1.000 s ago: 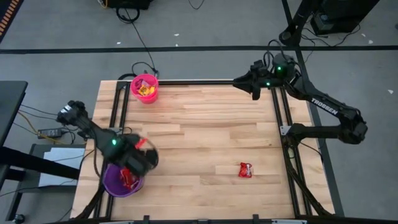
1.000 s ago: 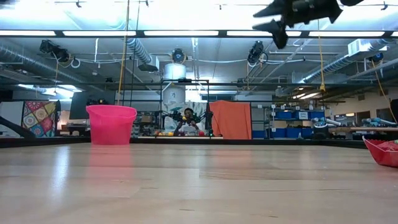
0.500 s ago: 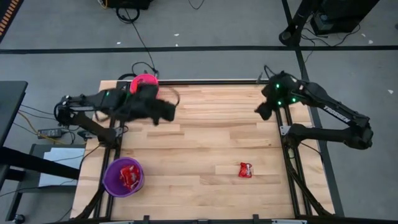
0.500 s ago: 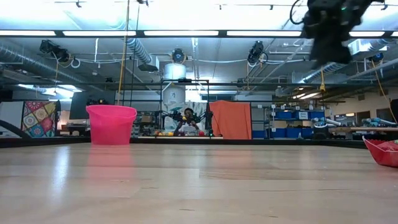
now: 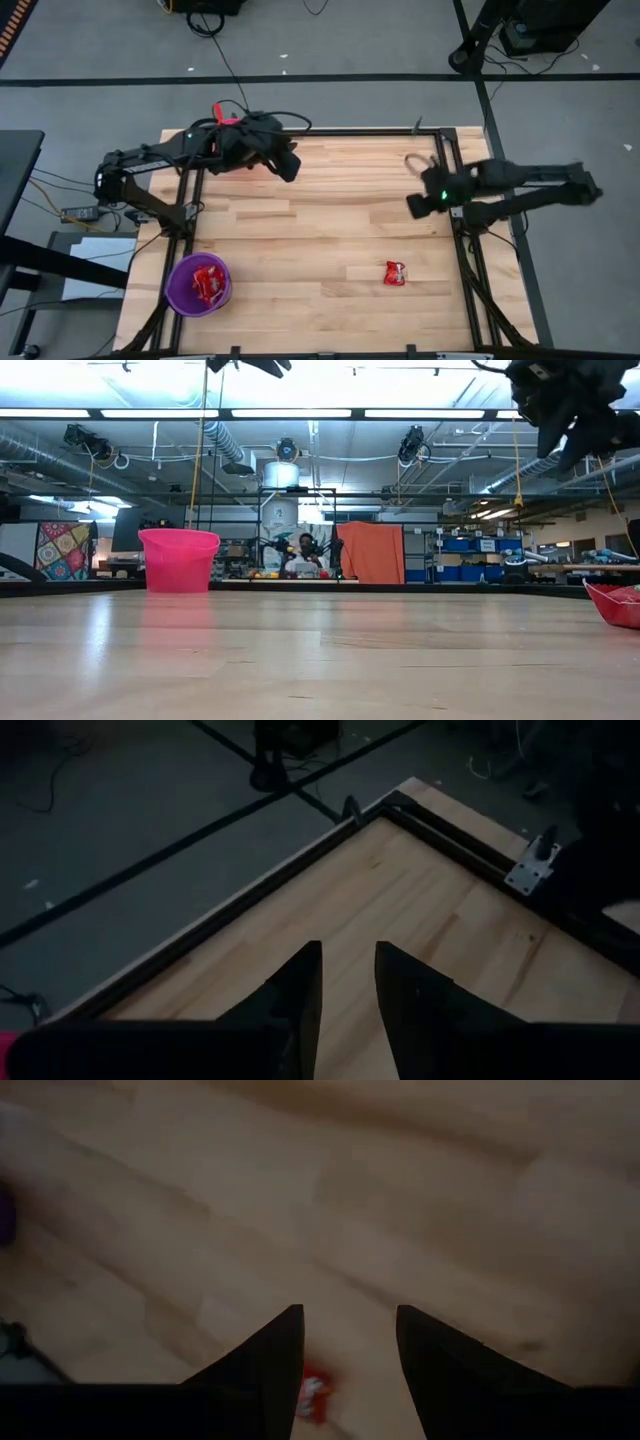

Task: Sort candy by brand, put in halloween buckets
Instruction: Put the red candy into the violet bucket

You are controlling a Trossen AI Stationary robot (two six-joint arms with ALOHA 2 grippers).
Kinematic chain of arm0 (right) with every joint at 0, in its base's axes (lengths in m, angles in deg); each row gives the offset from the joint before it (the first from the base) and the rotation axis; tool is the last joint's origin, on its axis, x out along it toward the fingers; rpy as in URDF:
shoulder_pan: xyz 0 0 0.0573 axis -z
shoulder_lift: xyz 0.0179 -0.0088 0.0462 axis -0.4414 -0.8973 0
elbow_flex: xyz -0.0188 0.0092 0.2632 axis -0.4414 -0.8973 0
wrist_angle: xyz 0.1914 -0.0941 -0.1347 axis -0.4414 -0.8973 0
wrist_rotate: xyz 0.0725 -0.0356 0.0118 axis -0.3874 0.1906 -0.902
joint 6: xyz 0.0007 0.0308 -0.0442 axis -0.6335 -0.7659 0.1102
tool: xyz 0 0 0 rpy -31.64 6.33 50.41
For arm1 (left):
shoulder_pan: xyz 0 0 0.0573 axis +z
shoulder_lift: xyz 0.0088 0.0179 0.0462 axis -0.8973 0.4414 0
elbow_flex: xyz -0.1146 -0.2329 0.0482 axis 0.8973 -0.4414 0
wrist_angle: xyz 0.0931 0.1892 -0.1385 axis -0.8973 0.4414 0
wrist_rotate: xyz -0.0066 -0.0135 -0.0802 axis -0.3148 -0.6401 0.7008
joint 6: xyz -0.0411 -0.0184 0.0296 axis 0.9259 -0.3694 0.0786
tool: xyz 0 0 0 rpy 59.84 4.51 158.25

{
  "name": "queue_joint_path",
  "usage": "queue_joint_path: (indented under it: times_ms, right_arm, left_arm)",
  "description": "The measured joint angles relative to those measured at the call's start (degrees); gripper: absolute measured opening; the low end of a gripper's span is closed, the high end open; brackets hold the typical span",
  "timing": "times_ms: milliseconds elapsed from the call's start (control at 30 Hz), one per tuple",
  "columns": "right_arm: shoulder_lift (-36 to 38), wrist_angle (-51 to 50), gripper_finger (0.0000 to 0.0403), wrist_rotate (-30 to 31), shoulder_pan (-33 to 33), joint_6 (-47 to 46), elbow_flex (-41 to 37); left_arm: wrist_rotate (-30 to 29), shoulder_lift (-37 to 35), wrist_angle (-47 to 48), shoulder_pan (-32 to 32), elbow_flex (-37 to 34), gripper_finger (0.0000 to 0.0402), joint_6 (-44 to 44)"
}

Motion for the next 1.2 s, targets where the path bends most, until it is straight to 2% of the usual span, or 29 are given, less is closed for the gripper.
queue_joint_path:
  times_ms: [267, 467, 767, 967, 1200]
  right_arm:
    - [-13.0, 7.5, 0.0171, 2.5, -19.8, -22.8, -2.2]
    - [-23.0, 15.5, 0.0171, 2.5, -28.1, -32.7, -2.2]
    - [-35.3, 24.2, 0.0171, 1.0, -31.7, -37.5, -2.2]
    - [-39.8, 24.7, 0.0171, -2.0, -32.0, -37.5, -2.1]
    - [-43.1, 27.3, 0.0171, -1.3, -32.2, -37.5, -2.1]
  left_arm:
    - [3.0, 0.0, -0.8, 0.0, -1.5, 0.0102, -2.1]
    - [5.9, 0.0, -3.0, 0.0, -1.5, 0.0102, -4.4]
    - [9.2, 0.0, -3.4, 0.0, -1.5, 0.0102, -4.7]
    - [10.9, 0.0, -3.2, 0.0, -1.5, 0.0102, -4.7]
    - [11.0, 0.0, -3.1, 0.0, -1.5, 0.0102, -4.7]
